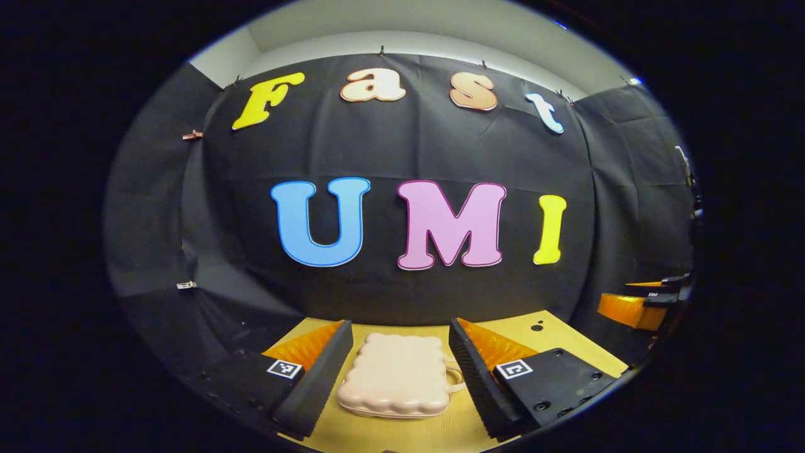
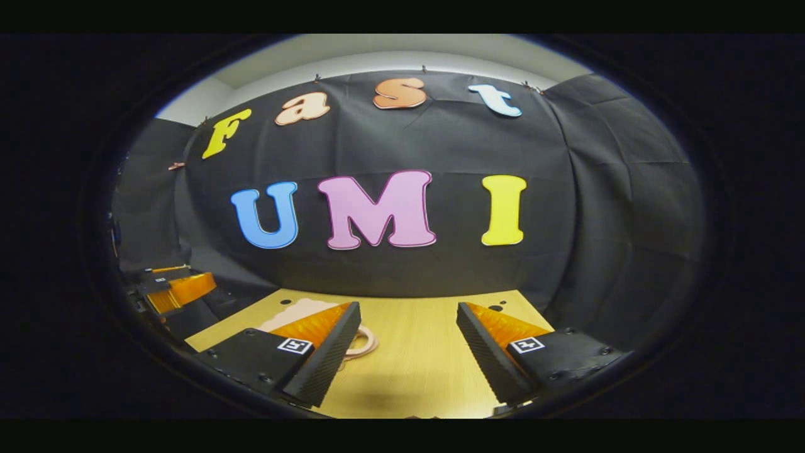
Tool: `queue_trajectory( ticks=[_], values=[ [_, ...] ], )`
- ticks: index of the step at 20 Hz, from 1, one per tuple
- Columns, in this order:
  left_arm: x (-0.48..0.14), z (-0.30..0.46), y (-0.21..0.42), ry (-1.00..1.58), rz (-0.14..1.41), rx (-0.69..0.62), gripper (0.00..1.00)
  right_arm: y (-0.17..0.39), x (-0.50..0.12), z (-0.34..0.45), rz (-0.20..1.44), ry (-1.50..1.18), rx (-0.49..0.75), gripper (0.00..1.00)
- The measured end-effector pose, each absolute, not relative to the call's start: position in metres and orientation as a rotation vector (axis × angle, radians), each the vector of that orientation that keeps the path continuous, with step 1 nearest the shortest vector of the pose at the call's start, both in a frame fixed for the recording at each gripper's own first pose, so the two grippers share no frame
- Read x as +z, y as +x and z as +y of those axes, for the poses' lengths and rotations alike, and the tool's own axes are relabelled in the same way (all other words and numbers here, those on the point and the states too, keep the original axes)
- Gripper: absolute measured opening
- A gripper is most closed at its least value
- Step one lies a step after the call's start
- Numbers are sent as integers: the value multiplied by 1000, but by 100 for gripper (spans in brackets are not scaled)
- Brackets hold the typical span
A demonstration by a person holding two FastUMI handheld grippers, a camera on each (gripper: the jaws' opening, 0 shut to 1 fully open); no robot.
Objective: First open the suitcase, pack the skin care products into it, and then close the suitcase.
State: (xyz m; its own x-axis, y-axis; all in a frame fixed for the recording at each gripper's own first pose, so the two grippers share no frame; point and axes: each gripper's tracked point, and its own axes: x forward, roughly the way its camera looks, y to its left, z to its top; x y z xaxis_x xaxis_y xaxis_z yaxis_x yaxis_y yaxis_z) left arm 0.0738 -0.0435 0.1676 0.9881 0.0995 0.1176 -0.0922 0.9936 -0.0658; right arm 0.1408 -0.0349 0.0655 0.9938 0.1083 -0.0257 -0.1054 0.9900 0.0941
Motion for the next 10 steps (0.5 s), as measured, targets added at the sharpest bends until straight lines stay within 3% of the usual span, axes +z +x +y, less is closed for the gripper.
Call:
queue_trajectory(
  ticks=[10],
  values=[
    [137,-43,72,-66,-64,21,96,132,48,15,74,66,165,97]
  ],
)
